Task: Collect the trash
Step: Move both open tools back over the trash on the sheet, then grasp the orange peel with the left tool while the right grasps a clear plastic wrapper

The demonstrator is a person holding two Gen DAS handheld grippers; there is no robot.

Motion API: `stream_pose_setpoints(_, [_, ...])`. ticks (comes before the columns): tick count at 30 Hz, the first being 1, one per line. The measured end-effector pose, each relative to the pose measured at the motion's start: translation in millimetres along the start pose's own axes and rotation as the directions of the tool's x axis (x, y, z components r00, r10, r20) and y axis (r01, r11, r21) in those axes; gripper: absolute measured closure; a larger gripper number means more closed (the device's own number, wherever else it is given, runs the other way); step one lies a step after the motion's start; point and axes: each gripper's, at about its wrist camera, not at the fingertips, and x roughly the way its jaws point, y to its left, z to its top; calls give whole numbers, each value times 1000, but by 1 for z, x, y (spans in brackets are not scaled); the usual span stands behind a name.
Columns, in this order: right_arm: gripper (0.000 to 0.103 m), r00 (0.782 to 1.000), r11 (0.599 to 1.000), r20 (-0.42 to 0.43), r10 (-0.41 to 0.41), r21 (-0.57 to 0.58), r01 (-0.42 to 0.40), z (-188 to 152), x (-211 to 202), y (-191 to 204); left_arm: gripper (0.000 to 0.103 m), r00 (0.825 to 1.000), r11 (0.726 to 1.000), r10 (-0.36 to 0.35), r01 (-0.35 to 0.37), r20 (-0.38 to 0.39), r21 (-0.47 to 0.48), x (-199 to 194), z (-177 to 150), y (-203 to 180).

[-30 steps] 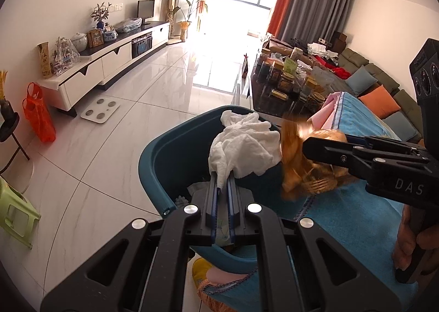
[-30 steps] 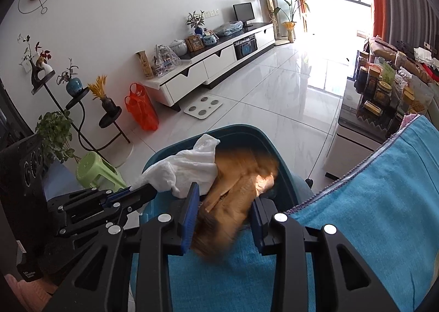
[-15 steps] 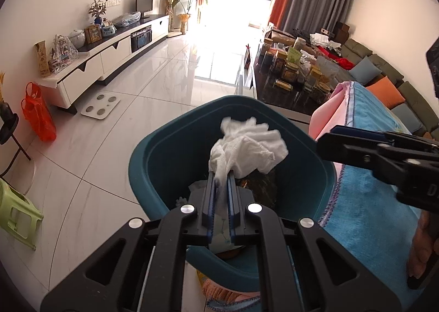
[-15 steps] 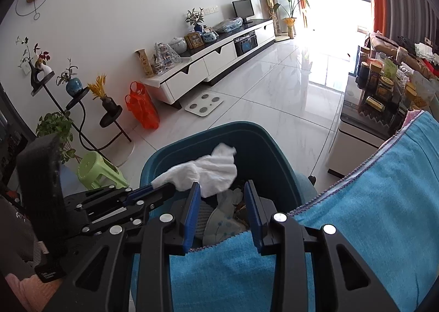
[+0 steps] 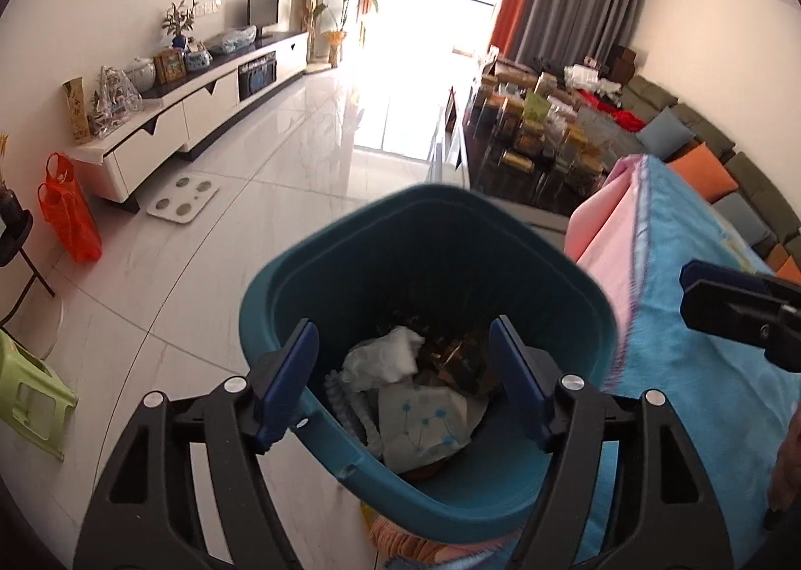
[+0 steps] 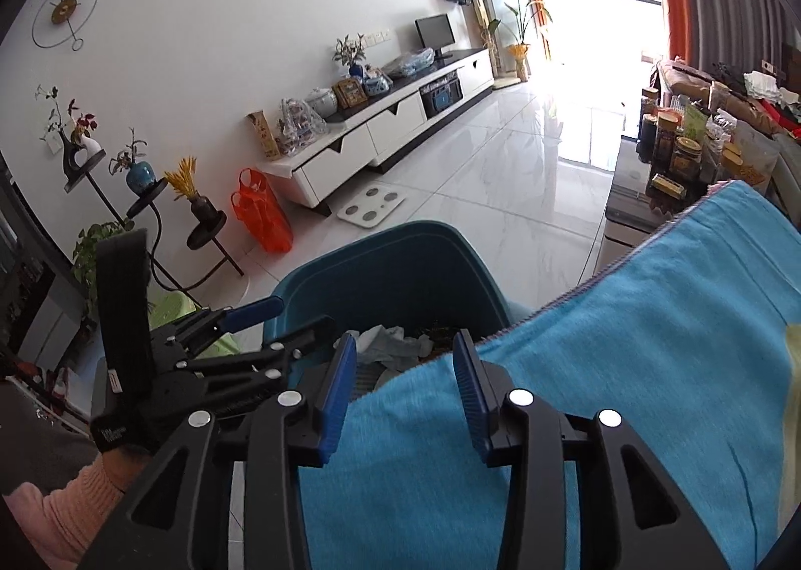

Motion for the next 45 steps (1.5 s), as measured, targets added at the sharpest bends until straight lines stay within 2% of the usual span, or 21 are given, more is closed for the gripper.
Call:
stream_pose_setpoints(6, [55, 994, 1000, 111, -4, 1, 4, -21, -61, -8, 21, 989, 997, -63, 56, 131, 59, -58, -2, -18])
stream_pose_setpoints(10, [50, 985, 999, 168, -28, 46, 21, -46, -104, -24, 19, 974, 982, -160, 140, 160, 128, -88, -12, -44])
stream_pose_setpoints(12, [50, 979, 995, 193, -68, 82, 53, -63, -127, -35, 16, 963, 965, -218, 190, 158, 178, -99, -18, -64])
stream_pose_setpoints(15, [49, 966, 981, 215, -146, 161, 113, -91, -160, -53, 15, 942, 926, -316, 280, 115, 252, -108, -31, -102])
stream_pose_setpoints(18, [49, 941, 946, 219, -258, 254, 200, -123, -194, -75, 15, 918, 876, -392, 353, 57, 329, -110, -47, -148])
stream_pose_setpoints(20, [49, 925, 921, 216, -313, 308, 240, -143, -215, -90, 15, 896, 832, -444, 411, 4, 373, -108, -58, -178])
stream_pose_setpoints(24, [49, 879, 852, 206, -429, 417, 318, -183, -255, -117, 15, 862, 750, -501, 474, -72, 462, -105, -73, -239])
stream_pose_setpoints(27, [49, 860, 807, 178, -478, 475, 350, -207, -271, -137, 16, 842, 692, -523, 509, -131, 511, -100, -83, -279])
stream_pose_setpoints(28, [49, 859, 800, 170, -482, 486, 353, -211, -272, -144, 17, 834, 670, -530, 523, -154, 526, -99, -87, -294])
stream_pose_setpoints(31, [49, 858, 781, 130, -497, 499, 377, -223, -271, -155, 18, 824, 636, -532, 540, -194, 551, -97, -95, -323])
stream_pose_setpoints(35, [52, 879, 775, 80, -469, 515, 367, -239, -269, -172, 18, 813, 606, -537, 558, -225, 567, -96, -104, -344])
stream_pose_setpoints(37, [67, 888, 780, 73, -455, 514, 357, -241, -269, -173, 18, 811, 604, -535, 563, -236, 565, -96, -106, -347])
stream_pose_setpoints(38, [81, 891, 786, 70, -449, 505, 357, -241, -268, -172, 18, 810, 605, -534, 566, -242, 560, -95, -107, -347])
stream_pose_setpoints(39, [87, 892, 792, 64, -447, 492, 362, -241, -268, -170, 18, 810, 608, -533, 568, -246, 554, -94, -106, -345])
stream_pose_setpoints(40, [87, 894, 797, 64, -443, 485, 360, -242, -267, -168, 18, 810, 613, -531, 570, -249, 548, -93, -105, -344])
stream_pose_setpoints(45, [88, 950, 873, 126, -285, 443, 203, -241, -258, -140, 18, 803, 628, -536, 586, -261, 511, -90, -100, -328])
